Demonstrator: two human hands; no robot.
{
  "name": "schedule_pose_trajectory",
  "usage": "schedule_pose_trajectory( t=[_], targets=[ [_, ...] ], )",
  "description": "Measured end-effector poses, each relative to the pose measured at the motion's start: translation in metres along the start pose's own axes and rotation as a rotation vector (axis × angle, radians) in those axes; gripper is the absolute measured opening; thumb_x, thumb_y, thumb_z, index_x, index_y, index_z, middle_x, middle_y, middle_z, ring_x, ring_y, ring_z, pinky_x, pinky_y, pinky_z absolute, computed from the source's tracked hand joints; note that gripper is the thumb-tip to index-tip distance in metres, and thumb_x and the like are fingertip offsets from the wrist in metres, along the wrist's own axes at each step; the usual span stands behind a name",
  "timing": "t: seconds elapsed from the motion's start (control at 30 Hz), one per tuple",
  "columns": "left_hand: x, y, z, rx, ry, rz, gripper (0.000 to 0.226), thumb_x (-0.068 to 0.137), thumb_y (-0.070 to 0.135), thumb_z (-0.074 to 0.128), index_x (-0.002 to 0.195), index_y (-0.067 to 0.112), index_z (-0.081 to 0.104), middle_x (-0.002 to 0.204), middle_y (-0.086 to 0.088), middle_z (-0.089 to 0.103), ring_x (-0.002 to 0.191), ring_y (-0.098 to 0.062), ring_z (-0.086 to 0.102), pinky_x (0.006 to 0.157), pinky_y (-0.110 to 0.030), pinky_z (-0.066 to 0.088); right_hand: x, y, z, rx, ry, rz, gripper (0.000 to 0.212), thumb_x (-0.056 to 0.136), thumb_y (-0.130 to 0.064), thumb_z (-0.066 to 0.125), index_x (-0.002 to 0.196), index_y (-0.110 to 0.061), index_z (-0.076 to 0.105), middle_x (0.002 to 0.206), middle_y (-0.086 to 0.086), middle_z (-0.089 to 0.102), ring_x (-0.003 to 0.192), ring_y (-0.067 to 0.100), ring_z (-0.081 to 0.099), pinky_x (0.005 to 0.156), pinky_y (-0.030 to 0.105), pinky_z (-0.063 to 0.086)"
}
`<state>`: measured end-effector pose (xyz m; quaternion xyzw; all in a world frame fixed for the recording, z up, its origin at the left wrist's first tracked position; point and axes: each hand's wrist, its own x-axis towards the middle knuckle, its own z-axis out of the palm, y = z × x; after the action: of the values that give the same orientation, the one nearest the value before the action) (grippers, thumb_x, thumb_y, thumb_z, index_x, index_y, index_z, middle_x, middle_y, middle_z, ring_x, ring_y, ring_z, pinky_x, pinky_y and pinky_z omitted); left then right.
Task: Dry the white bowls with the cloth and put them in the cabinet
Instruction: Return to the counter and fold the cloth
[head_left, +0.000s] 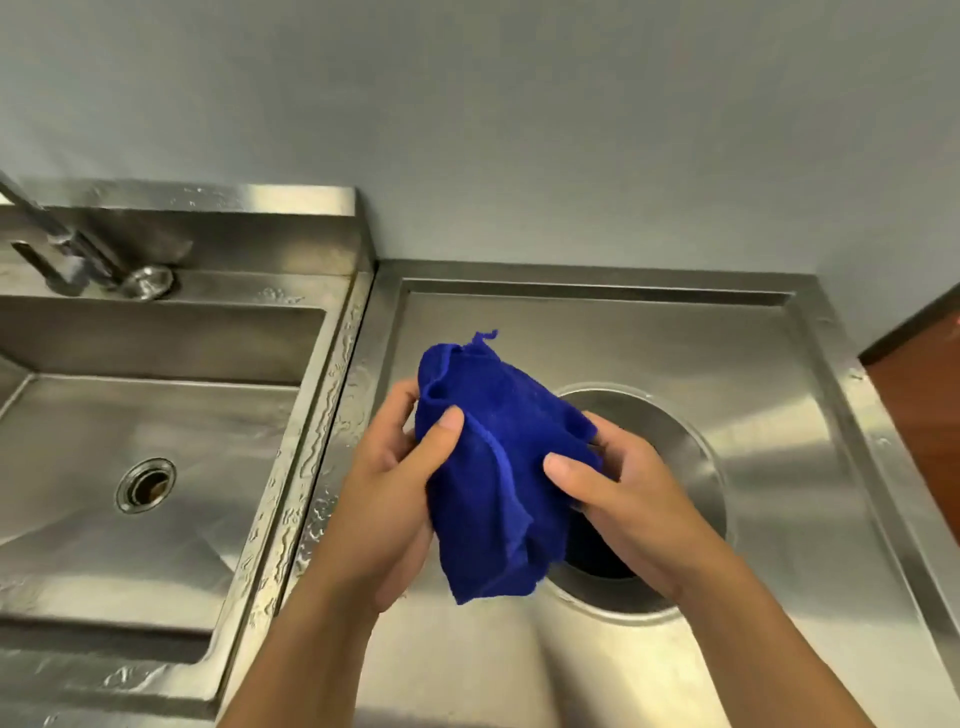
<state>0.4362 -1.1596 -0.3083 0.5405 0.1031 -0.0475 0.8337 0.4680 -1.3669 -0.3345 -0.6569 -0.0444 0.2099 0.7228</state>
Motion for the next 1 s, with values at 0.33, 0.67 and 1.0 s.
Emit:
schedule_pose_trajectory(
  t=[0.33,0.67,1.0],
  targets=[
    [-0.038,0.042,0.064,0.146,-0.062,0.034,0.049,0.094,0.030,0.078,0.139,0.038,0.060,0.127,-0.002,0.079,0.117,-0.024,0.077,0.086,-0.037,0.066,-0.049,-0.074,0.004,0.006,0.128,-0.171,0.036,0.084,-0.026,0.081,0.113,-0.044,0.071,0.114,-0.007,0.080,0.101,0.016,0.079,0.077,0.029,0.064],
    [-0.049,0.062,0.081,0.342,0.003,0.280,0.058,0.086,0.039,0.073,0.139,0.055,0.053,0.112,-0.004,0.084,0.104,-0.022,0.081,0.080,-0.028,0.066,-0.054,-0.107,-0.008,0.133,0.157,-0.195,0.048,0.086,-0.027,0.083,0.128,-0.032,0.064,0.112,-0.001,0.081,0.101,0.022,0.079,0.077,0.035,0.065],
    [-0.025,0.068,0.070,0.414,0.061,0.324,0.050,0.089,0.022,0.077,0.132,0.047,0.066,0.131,0.015,0.075,0.124,-0.016,0.072,0.100,-0.052,0.062,-0.022,-0.113,-0.014,0.056,0.060,-0.209,0.089,0.066,-0.035,0.091,0.139,-0.060,0.047,0.133,-0.004,0.068,0.110,0.020,0.076,0.077,0.038,0.066]
  ],
)
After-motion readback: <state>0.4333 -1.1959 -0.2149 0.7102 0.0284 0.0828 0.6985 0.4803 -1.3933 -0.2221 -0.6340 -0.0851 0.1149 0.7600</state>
